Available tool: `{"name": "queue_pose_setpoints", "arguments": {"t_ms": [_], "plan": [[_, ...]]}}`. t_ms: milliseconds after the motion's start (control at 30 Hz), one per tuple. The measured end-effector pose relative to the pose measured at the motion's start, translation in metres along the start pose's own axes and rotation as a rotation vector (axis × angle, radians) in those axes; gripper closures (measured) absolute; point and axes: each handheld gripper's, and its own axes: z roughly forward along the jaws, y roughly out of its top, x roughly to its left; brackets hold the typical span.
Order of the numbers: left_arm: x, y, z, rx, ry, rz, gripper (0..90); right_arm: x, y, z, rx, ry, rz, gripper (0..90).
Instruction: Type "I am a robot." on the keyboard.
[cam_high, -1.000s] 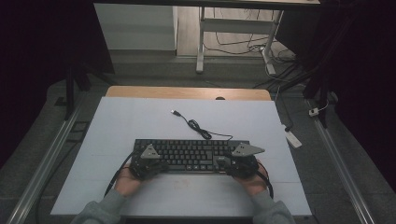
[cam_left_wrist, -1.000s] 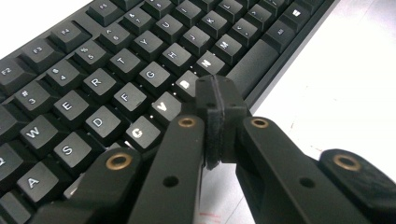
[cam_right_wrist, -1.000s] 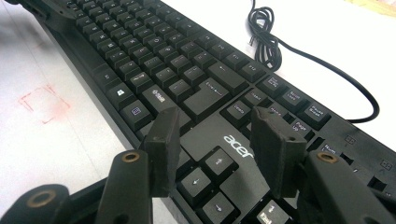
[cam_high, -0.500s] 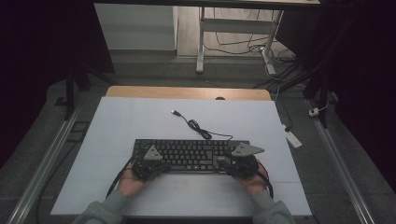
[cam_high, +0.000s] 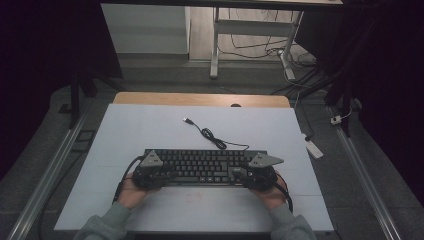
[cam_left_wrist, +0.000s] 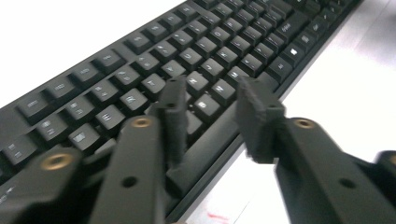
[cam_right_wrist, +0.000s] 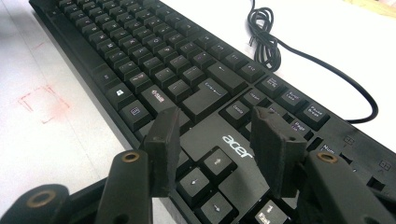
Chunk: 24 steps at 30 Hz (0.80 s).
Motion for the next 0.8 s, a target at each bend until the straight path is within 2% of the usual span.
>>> {"name": "queue_pose_setpoints", "arguments": {"t_ms": [100,200,467,800], "plan": [[0.006,-0.001,-0.006,-0.014,0.005,-0.036,51.4,0.0,0.0,0.0,-0.005,0.001,-0.002,53.0],[0.011,-0.002,-0.01,-0.021,0.012,-0.052,47.6,0.0,0.0,0.0,-0.003,0.001,-0.001,52.8],[0.015,-0.002,-0.014,-0.024,0.031,-0.058,42.5,-0.001,0.0,0.001,0.0,0.003,-0.002,52.8],[0.017,-0.003,-0.016,-0.026,0.042,-0.063,41.2,0.0,0.0,0.001,0.004,0.001,0.001,52.8]]}}
